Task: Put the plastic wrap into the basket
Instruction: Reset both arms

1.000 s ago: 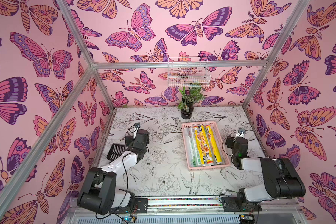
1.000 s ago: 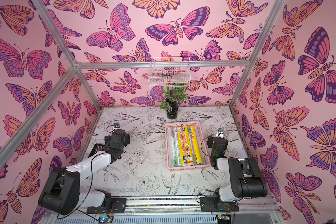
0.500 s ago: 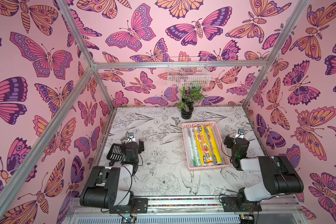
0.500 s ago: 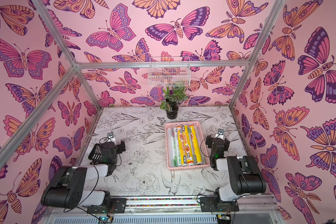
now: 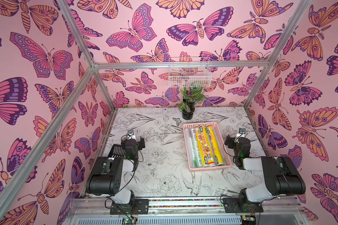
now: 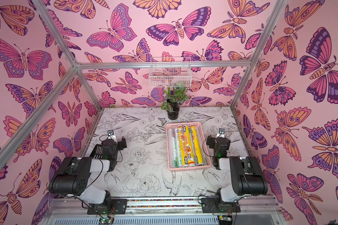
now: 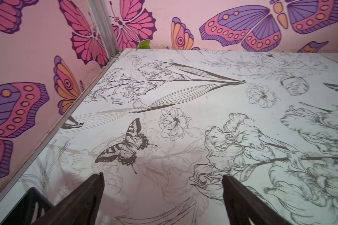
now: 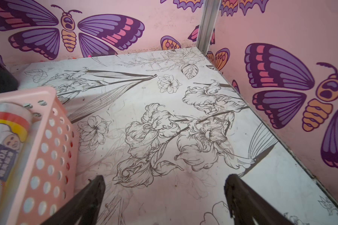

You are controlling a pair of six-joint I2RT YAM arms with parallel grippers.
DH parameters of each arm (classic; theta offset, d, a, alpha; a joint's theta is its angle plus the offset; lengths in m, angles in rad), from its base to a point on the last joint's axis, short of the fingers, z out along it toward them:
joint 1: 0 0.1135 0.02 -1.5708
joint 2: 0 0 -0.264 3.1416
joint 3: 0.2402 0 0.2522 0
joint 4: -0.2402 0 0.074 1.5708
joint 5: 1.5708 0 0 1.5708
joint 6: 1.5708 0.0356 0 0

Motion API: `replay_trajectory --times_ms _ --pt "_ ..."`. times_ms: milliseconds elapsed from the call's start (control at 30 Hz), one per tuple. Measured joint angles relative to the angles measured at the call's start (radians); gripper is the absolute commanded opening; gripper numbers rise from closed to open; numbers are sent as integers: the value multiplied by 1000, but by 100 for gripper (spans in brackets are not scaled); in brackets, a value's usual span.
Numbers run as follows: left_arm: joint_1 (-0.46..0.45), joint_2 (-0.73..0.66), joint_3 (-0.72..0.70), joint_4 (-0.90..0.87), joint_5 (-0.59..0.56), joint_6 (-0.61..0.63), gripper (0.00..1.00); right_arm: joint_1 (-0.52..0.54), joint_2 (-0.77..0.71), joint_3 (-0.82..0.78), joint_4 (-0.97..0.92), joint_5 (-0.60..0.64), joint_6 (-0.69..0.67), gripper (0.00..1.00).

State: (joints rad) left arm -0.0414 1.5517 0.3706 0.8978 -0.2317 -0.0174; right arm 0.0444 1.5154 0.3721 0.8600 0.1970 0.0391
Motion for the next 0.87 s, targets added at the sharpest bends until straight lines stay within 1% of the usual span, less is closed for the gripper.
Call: replay_trajectory --times_ms 67,233,500,667,867 --pt "0 0 0 -2 15 0 100 -4 0 6 -8 -15 2 99" --pt "5 0 0 -1 -16 -19 100 -4 0 6 -10 62 39 99" --pt "8 0 -4 5 -18 -20 100 -3 0 5 -9 101 47 99" --pt "8 -1 -9 19 -4 -13 100 -4 0 6 -16 -13 13 99" --pt "8 -1 -9 21 -3 -13 100 -14 0 6 -18 -57 4 99"
